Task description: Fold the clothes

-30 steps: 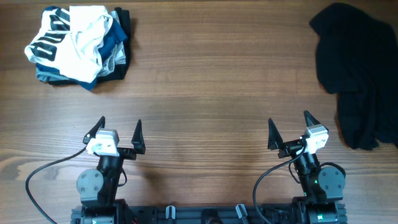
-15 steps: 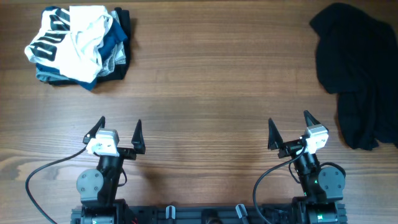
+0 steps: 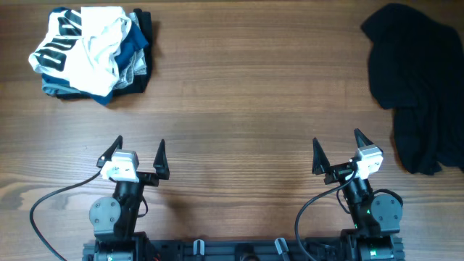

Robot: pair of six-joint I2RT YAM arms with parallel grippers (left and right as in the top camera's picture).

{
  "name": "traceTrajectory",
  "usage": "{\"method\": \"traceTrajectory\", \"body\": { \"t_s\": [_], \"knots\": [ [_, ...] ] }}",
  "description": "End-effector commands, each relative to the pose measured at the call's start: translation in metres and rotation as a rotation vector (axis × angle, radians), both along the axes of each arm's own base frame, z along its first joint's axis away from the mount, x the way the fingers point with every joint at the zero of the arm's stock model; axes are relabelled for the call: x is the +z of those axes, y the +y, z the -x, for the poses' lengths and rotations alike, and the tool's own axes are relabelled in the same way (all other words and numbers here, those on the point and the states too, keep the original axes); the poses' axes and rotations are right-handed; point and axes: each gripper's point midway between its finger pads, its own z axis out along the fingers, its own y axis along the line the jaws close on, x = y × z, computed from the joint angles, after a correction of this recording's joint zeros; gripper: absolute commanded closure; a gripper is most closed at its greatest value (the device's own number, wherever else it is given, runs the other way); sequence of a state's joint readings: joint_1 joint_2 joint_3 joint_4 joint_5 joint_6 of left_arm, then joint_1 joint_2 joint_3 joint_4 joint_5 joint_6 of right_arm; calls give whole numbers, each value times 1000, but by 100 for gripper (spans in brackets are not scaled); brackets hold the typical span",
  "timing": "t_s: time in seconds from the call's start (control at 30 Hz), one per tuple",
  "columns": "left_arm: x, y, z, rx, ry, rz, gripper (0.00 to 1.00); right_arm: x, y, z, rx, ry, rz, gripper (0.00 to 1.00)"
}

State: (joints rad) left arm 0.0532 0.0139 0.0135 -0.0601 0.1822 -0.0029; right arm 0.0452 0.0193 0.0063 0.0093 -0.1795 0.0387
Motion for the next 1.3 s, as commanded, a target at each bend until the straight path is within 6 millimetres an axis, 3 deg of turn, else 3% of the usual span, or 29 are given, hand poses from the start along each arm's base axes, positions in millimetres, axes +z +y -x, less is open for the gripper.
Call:
{"method": "traceTrajectory", "body": {
  "t_s": [0.0, 0.63, 0.83, 1.1, 1.27],
  "knots": [
    [-2, -3, 0, -13, 0, 10, 0, 3, 3, 1, 17, -15, 9, 0],
    [2, -3, 0, -13, -14, 8, 0, 6, 0, 0, -2, -27, 11, 0],
    [3, -3, 0, -16, -19, 6, 0, 42, 5, 5, 30, -177, 2, 0],
    [29, -14, 5, -82, -84, 3, 0, 89, -12, 12, -68, -279, -10, 0],
    [50, -14, 7, -82, -56, 5, 0, 110, -12, 3, -74, -239, -7, 0]
  ]
}}
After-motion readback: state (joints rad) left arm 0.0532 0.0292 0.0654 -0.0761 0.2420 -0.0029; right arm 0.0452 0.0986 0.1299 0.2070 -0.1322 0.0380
